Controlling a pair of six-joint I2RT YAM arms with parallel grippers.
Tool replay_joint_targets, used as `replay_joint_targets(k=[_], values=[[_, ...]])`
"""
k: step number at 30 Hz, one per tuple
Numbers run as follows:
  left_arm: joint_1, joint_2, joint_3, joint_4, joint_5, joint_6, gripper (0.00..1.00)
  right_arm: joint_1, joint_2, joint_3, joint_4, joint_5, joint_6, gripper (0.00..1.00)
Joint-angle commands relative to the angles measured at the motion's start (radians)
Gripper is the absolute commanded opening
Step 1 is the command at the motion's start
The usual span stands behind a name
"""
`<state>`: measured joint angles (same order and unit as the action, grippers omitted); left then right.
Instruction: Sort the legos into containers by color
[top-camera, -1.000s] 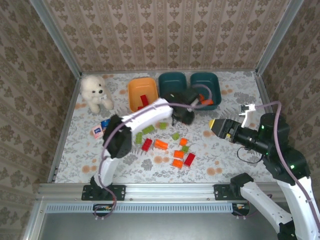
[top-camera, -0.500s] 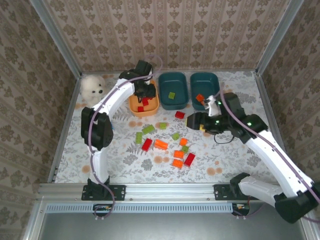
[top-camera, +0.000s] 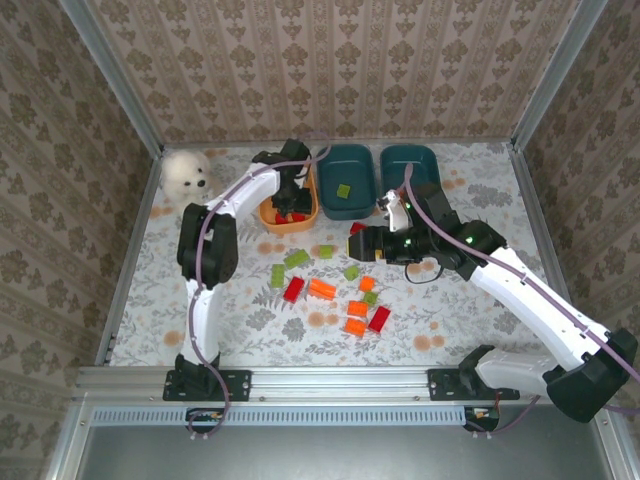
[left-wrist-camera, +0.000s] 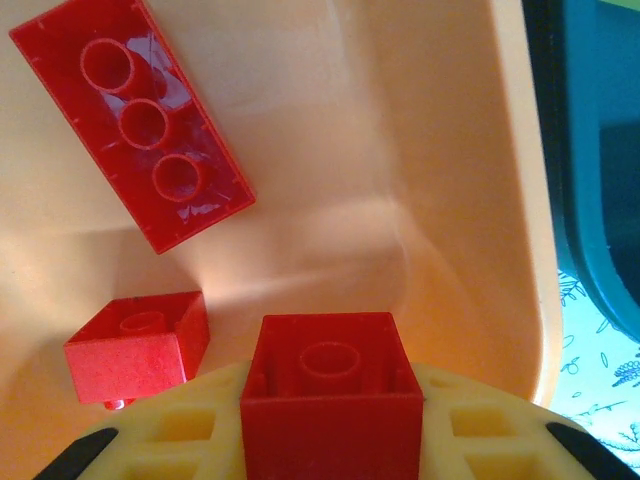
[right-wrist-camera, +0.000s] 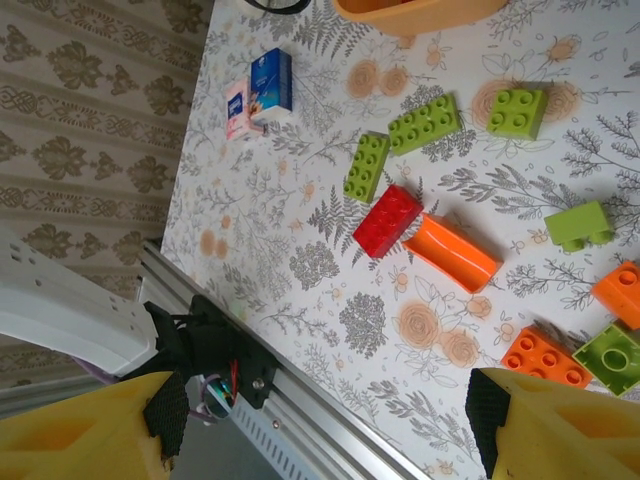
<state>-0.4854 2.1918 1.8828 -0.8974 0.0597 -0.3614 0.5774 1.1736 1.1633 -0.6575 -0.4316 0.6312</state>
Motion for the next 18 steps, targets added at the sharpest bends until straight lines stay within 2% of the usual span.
replay_joint_targets(k=[1, 10, 18], values=[[0.001, 0.045, 0.012, -0.043, 0.002, 0.026, 0.28, 0.006, 0.0, 0.032, 0.0, 0.022, -0.006, 0.77], [-0.001, 0.064, 0.055, -0.079, -0.014, 0.026, 0.46, 0.005, -0.014, 0.033, -0.018, 0.05, -0.015, 0.77], [-0.004, -0.032, 0.151, -0.11, -0.03, -0.015, 0.58, 0.034, 0.025, 0.091, -0.082, 0.15, -0.086, 0.74]])
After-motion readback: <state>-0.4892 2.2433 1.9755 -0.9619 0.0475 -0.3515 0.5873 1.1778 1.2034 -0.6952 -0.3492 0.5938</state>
